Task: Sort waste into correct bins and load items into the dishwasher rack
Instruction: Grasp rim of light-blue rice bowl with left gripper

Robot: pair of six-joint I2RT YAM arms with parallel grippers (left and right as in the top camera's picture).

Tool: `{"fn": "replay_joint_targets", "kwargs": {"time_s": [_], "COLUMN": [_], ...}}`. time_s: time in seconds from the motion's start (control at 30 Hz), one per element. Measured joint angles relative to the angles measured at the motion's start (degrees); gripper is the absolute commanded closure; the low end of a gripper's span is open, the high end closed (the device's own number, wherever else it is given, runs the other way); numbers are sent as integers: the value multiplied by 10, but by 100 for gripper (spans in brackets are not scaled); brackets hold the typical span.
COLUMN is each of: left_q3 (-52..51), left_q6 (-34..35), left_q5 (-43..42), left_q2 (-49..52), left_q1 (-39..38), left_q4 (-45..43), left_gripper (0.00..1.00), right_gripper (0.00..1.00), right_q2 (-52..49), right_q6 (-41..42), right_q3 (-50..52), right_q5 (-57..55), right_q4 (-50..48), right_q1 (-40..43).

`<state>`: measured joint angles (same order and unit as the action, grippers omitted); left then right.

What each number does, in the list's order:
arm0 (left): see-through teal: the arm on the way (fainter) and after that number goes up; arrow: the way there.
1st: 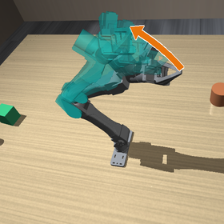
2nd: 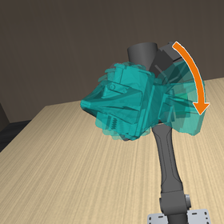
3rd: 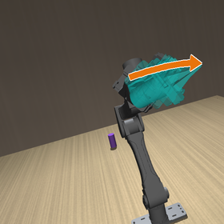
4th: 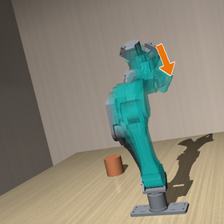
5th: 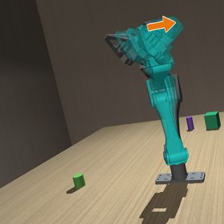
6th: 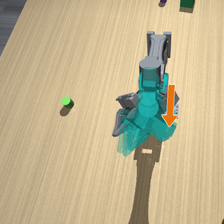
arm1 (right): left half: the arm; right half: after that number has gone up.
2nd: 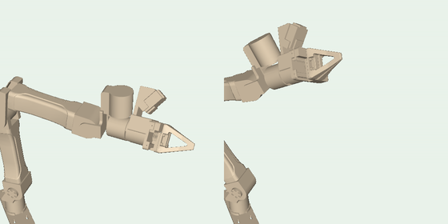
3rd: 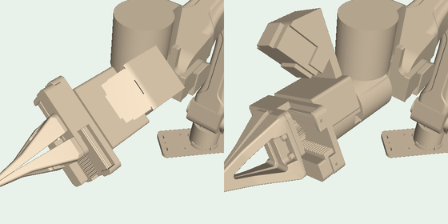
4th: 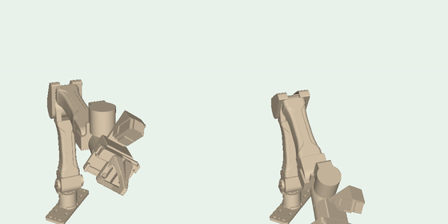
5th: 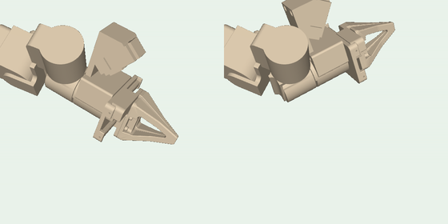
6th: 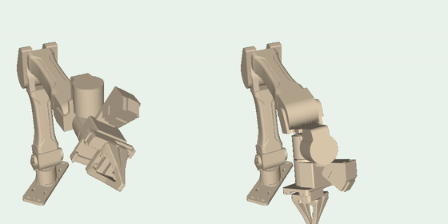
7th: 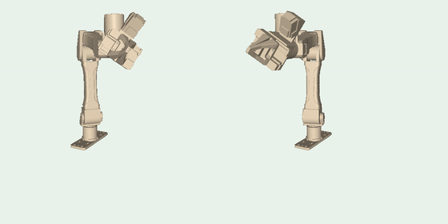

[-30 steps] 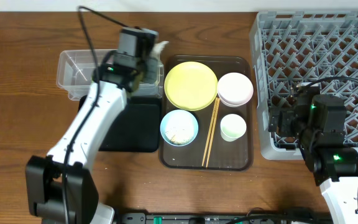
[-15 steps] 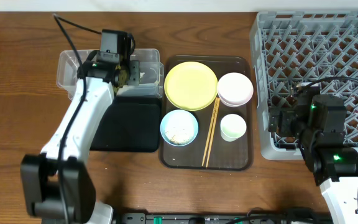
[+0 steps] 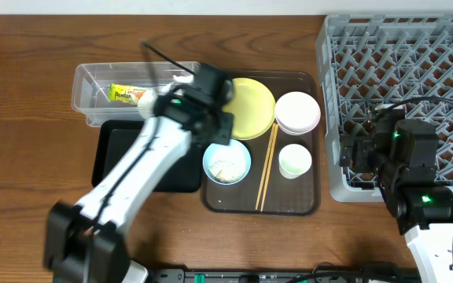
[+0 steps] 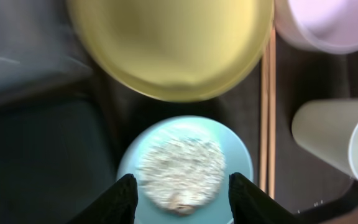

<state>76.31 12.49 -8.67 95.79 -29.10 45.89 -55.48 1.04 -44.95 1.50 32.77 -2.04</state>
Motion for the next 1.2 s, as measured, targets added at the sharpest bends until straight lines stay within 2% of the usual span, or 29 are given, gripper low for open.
{"fn": "replay_joint_targets", "kwargs": {"time_s": [0.3, 0.33, 0.43, 0.53, 0.57, 0.67, 1.0, 1.2], "left_q3": [-1, -1, -2, -5, -7, -8, -9, -9], "left_q6": [33, 35, 42, 42, 41, 44, 44, 43], "left_q5": [-3, -3, -4, -4, -4, 6, 15, 12], "left_q2": [122, 133, 161, 176, 177, 172, 112, 17], "left_q1": [-91, -99, -116, -122, -122, -122, -121, -90], "left_q4": [-27, -28, -29, -29, -28, -26, -2, 27], "left_gripper": [51, 53, 73, 81, 87, 94, 94, 94], "right_gripper": [1, 1, 1, 1, 1, 1, 1, 1], "right_q2": [0, 0, 0, 0, 0, 0, 0, 0], "right_q6": [0, 0, 0, 0, 0, 0, 0, 0], "right_q3": [0, 0, 0, 0, 0, 0, 0, 0], "right_q5": [0, 0, 0, 0, 0, 0, 0, 0], "right_q4": [2, 3, 4, 4, 4, 4, 4, 4], "right_q1": [0, 0, 0, 0, 0, 0, 0, 0]}}
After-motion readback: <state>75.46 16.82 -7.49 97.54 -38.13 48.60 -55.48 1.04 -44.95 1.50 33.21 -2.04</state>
